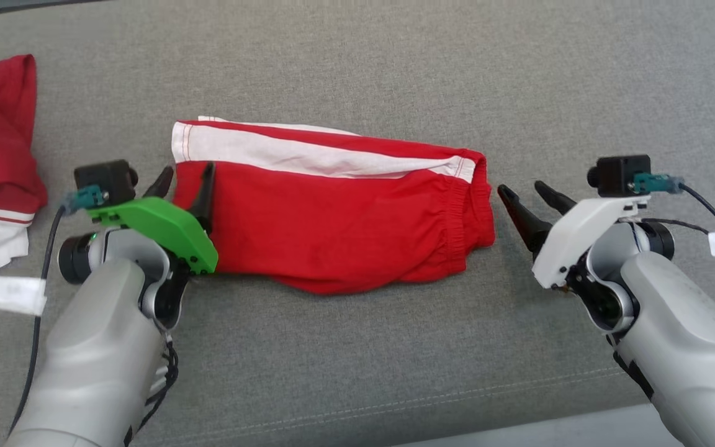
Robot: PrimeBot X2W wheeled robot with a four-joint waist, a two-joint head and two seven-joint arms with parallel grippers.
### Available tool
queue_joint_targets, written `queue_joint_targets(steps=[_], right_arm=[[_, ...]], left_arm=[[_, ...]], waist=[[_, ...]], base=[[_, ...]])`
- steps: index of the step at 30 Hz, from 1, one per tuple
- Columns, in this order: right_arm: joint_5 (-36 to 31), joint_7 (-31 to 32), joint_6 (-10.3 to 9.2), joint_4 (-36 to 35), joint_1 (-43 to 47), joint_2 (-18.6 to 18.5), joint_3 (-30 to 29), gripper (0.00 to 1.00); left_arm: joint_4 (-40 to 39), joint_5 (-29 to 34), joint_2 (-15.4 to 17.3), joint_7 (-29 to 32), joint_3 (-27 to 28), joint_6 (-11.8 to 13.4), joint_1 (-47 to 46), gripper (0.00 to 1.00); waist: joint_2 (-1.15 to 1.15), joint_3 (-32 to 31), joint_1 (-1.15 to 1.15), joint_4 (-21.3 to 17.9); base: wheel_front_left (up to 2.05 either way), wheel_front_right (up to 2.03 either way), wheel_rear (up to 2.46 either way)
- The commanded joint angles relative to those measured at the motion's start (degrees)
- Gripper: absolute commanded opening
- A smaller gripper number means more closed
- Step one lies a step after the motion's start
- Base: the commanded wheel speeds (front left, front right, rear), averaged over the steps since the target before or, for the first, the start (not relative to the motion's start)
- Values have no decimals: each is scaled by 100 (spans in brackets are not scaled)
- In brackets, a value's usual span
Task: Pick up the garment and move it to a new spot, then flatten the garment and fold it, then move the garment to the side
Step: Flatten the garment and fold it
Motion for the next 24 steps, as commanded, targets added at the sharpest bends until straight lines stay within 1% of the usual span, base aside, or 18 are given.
queue_joint_targets(steps=[1,4,9,12,15,17,19,21,22,23,24], right_arm=[[30,-72,-2,-53,141,-69,-56,100],[69,-174,-2,-218,431,-186,-232,100],[33,-197,-2,-567,835,-290,-514,100],[-26,-140,-1,-798,1004,-273,-654,100],[-110,-51,-1,-1007,1119,-210,-747,100],[-165,11,-1,-1135,1175,-156,-787,100],[-194,35,-1,-1199,1203,-138,-809,100],[-243,92,-2,-1306,1268,-87,-860,100],[-253,101,-1,-1351,1296,-58,-882,100],[-282,122,-1,-1400,1314,-29,-903,100],[-296,142,-1,-1440,1334,-4,-927,100]], left_arm=[[-28,-88,55,-42,64,52,141,100],[-105,-256,66,-28,183,112,447,100],[-264,-561,13,314,280,52,756,100],[-331,-685,-1,539,298,108,834,100],[-340,-664,64,648,274,242,894,100],[-344,-677,61,730,251,277,916,100],[-361,-684,49,747,245,287,914,100],[-406,-752,-11,810,241,235,930,100],[-427,-768,-31,799,253,229,933,73],[-437,-777,-40,784,262,235,936,30],[-449,-781,-39,763,272,241,941,0]], waist=[[0,-146,0,66],[0,-217,0,92],[0,-259,0,52],[0,-248,0,-24],[0,-224,0,-129],[0,-202,0,-202],[0,-192,0,-233],[0,-176,0,-283],[0,-171,0,-298],[0,-168,0,-313],[0,-167,0,-326]], base=[[0,0,0],[0,0,0],[0,0,0],[0,0,0],[0,0,0],[0,0,0],[0,0,0],[0,0,0],[0,0,0],[0,0,0],[0,0,0]])
